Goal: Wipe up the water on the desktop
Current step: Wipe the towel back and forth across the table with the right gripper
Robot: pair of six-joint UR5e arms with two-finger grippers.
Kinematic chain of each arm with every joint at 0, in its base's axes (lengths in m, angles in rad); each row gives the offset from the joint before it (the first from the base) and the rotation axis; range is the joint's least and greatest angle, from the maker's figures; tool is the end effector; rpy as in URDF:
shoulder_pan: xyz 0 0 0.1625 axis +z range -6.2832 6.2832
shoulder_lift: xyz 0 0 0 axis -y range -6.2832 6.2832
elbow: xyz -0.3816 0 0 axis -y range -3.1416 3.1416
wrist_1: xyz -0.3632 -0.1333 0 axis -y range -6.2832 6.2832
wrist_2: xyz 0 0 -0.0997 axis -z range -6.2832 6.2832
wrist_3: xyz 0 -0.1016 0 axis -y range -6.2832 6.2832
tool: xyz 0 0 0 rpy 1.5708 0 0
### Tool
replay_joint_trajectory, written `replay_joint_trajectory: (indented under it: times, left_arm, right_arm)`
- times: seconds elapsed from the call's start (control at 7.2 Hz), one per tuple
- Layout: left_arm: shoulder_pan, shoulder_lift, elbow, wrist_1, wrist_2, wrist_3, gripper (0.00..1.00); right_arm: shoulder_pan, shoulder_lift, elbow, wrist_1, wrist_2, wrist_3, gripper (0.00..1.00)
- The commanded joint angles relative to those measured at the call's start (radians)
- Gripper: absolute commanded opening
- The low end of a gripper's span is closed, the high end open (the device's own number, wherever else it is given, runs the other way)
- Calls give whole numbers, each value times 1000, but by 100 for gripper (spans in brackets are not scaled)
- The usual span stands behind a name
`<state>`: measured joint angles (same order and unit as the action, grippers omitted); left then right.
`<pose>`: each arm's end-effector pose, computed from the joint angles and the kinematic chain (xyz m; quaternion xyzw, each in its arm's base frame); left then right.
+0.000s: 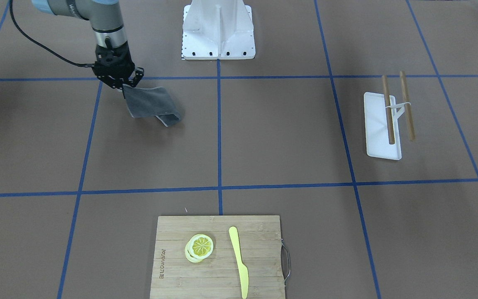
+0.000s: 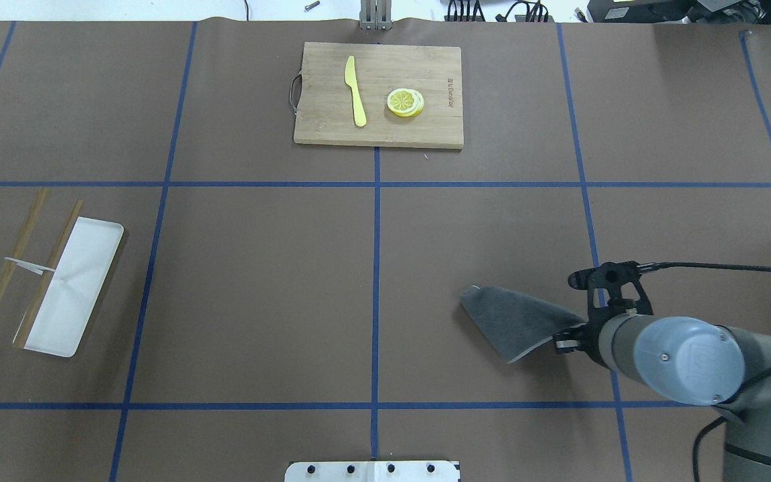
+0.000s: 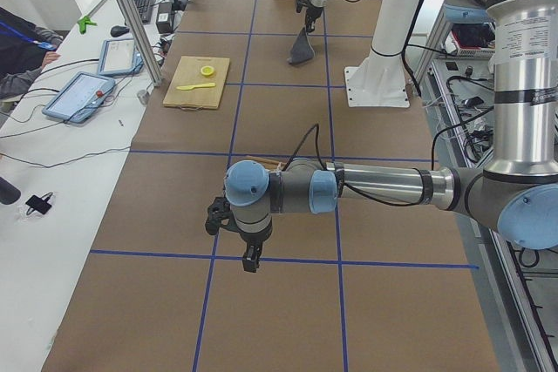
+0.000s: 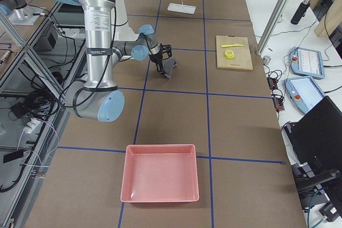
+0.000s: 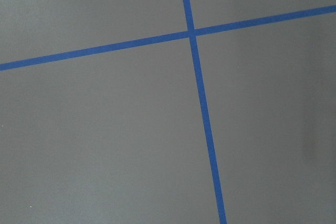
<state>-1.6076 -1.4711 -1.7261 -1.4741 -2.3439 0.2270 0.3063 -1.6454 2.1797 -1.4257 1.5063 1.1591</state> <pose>-0.0778 -0.4187 0.5988 0.0307 0.3761 0.0802 0.9226 -0.3634 -0.2616 0.3743 0.1455 -0.3011 -0.0389 0.9416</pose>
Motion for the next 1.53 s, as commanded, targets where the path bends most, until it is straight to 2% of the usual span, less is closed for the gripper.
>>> replay_joint_trajectory:
  times: [0.0, 0.42, 0.69, 0.97, 1.11, 1.39]
  left_arm:
    - [0, 0, -3, 0, 0, 0, 99]
    - [0, -3, -3, 0, 0, 0, 99]
    - [0, -3, -1, 0, 0, 0, 99]
    - [0, -3, -1, 0, 0, -2, 99]
    - [0, -3, -1, 0, 0, -2, 99]
    - [0, -3, 0, 0, 0, -2, 99]
  right_arm:
    - [40, -215, 67, 16, 5, -107, 0]
    - [161, -380, 48, 16, 5, -298, 0]
    - [230, -390, 19, 14, 3, -386, 0]
    - [228, -265, 6, 16, 20, -365, 0]
    - [223, -187, 3, 17, 59, -301, 0]
    - [118, 24, -11, 10, 77, -108, 0]
